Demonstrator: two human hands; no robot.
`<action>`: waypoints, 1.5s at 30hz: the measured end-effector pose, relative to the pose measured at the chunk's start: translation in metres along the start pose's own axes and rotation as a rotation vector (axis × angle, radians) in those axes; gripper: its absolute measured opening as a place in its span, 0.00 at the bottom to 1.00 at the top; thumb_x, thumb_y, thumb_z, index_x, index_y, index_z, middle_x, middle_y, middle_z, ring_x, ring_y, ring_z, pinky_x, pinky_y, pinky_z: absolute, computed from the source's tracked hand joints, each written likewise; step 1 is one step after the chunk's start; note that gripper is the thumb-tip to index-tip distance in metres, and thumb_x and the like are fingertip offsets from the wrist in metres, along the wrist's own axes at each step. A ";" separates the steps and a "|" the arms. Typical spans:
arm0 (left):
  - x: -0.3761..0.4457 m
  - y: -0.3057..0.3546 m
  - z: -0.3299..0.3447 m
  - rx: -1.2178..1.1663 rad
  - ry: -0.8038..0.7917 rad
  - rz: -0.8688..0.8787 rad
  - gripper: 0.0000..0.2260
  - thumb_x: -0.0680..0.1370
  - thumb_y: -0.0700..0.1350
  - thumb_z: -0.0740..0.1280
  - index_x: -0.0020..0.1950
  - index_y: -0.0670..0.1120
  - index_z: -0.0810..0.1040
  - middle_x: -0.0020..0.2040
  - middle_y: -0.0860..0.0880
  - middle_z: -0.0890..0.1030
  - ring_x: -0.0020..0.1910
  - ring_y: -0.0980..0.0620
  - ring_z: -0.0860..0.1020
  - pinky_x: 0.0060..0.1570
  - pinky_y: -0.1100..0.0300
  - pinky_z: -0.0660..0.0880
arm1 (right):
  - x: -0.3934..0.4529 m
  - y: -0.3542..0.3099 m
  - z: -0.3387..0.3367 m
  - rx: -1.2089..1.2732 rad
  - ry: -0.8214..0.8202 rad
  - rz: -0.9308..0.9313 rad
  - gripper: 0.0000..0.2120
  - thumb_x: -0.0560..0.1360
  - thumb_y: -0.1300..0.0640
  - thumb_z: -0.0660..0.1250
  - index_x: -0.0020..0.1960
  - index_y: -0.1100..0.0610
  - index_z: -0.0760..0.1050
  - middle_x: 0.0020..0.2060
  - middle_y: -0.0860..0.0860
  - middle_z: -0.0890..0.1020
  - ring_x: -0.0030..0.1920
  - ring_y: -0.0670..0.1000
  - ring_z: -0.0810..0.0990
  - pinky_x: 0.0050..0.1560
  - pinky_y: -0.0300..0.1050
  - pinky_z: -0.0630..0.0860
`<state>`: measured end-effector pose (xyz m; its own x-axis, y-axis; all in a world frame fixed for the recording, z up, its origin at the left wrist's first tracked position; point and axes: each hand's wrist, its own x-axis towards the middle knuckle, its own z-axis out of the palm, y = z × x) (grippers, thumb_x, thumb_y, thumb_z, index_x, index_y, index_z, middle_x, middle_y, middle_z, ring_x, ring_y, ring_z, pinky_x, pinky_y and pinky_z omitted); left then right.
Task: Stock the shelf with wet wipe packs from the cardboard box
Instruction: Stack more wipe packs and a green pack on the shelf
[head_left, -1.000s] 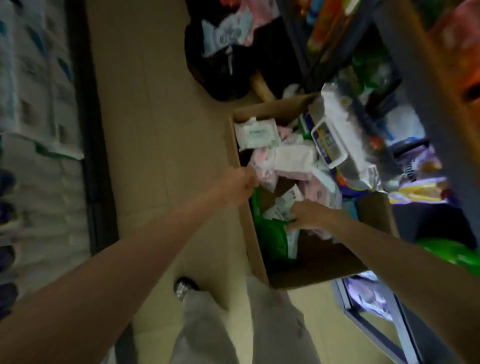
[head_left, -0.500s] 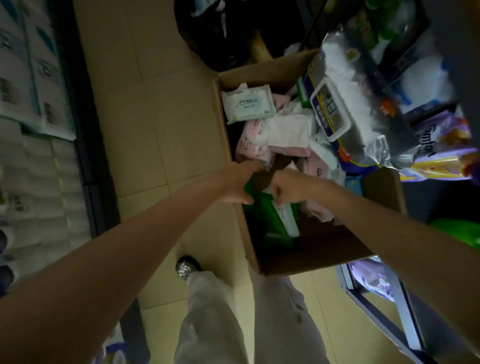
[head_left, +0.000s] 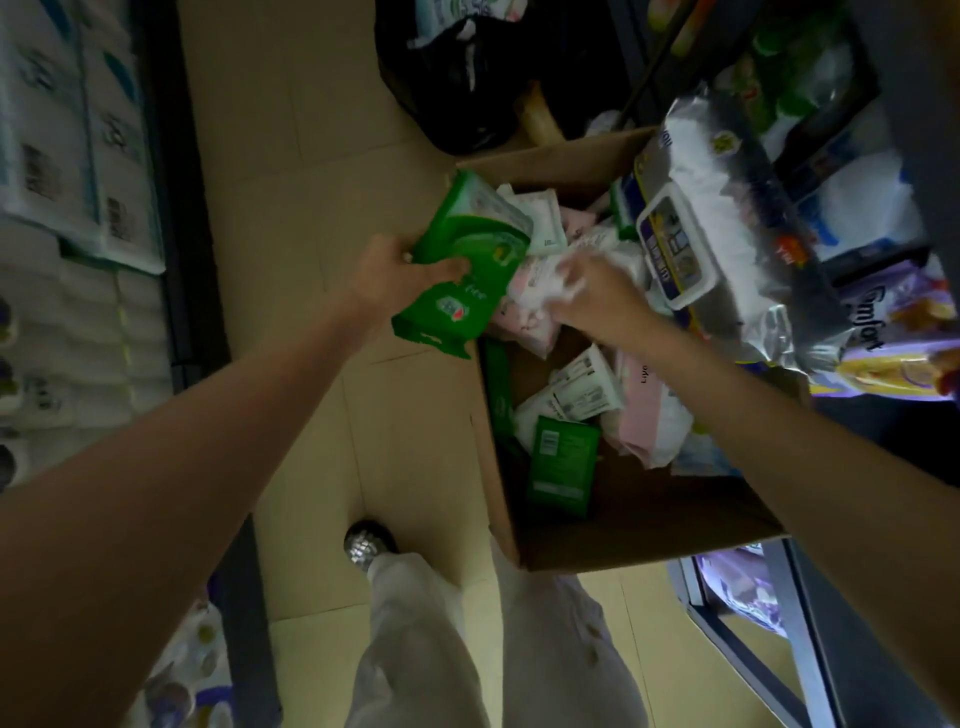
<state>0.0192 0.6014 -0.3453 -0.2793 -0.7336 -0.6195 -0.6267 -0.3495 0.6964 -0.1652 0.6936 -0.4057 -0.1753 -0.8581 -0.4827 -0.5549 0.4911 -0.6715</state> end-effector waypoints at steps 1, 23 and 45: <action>-0.001 -0.005 -0.005 -0.045 0.022 -0.038 0.19 0.72 0.45 0.72 0.62 0.44 0.76 0.52 0.47 0.80 0.39 0.55 0.80 0.37 0.67 0.79 | -0.005 0.011 0.017 -0.179 -0.212 0.030 0.15 0.73 0.56 0.69 0.56 0.62 0.74 0.51 0.56 0.78 0.51 0.54 0.77 0.50 0.45 0.72; -0.070 0.039 -0.071 -0.207 -0.215 0.006 0.12 0.75 0.43 0.67 0.58 0.43 0.77 0.44 0.51 0.84 0.42 0.57 0.82 0.47 0.65 0.79 | -0.035 -0.132 -0.056 -0.428 0.041 -0.297 0.06 0.76 0.60 0.62 0.44 0.63 0.73 0.39 0.61 0.78 0.44 0.60 0.77 0.39 0.43 0.65; -0.376 0.068 -0.508 -1.364 0.516 0.556 0.20 0.79 0.55 0.58 0.67 0.47 0.70 0.57 0.46 0.77 0.44 0.49 0.76 0.36 0.55 0.73 | -0.196 -0.743 0.028 0.644 0.470 -0.732 0.12 0.80 0.59 0.53 0.58 0.65 0.68 0.48 0.57 0.72 0.57 0.57 0.75 0.57 0.53 0.72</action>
<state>0.4508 0.5577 0.1191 0.2071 -0.9589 -0.1941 0.6563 -0.0110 0.7544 0.3040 0.5009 0.1722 -0.3456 -0.8796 0.3269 -0.1436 -0.2947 -0.9447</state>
